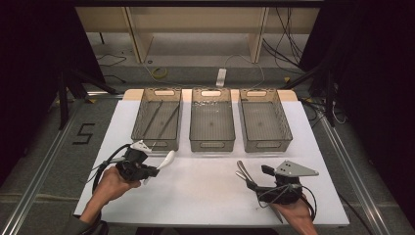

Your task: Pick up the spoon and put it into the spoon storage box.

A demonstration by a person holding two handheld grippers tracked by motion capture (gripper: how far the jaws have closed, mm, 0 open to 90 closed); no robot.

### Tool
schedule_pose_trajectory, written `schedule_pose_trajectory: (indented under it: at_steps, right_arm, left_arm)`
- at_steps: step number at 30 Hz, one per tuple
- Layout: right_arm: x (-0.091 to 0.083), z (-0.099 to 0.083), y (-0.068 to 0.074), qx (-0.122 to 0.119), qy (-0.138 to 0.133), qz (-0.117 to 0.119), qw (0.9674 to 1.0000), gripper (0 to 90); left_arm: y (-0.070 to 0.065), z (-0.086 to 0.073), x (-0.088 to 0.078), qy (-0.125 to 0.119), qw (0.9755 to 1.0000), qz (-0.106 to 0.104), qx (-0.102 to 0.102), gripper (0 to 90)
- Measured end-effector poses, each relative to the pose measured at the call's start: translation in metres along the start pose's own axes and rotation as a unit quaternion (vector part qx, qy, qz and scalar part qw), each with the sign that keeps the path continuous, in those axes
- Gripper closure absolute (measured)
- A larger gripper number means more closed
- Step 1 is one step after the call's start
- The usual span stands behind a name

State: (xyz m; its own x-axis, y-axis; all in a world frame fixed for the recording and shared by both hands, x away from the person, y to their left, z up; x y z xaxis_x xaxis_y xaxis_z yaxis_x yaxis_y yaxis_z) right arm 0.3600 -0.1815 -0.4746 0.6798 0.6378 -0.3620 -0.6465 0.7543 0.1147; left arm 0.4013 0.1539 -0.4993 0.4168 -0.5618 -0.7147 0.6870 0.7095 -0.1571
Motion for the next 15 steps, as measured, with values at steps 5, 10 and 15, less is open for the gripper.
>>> schedule_pose_trajectory:
  at_steps: [5,10,15]
  right_arm:
    - [0.000,0.000,0.000,0.002,0.001,0.000,1.0000,24.8]
    - [0.001,-0.001,-0.001,0.004,0.001,-0.001,1.0000,24.8]
    - [0.000,0.000,-0.001,0.006,-0.001,0.000,1.0000,24.8]
  left_arm:
    - [0.000,0.004,0.000,-0.010,0.9999,-0.002,-0.004,85.0]
    - [-0.002,0.008,0.000,-0.014,0.9999,-0.004,-0.008,85.1]
    - [-0.002,0.014,0.004,-0.018,0.9998,-0.006,-0.005,85.1]
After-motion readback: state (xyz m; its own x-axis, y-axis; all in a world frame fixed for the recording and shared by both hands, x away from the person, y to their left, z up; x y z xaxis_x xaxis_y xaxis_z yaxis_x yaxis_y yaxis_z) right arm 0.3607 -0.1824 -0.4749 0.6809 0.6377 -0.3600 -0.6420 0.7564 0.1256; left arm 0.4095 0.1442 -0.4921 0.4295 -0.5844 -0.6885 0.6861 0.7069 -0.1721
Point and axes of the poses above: each handheld gripper's, and its own axes: x roughly forward along the jaws, z roughly out of its top, y roughly to its left, the point moved 9 cm from there along x, roughly forward along the jaws, and after that the axes turned 10 degrees about -y, right-handed, at the moved point
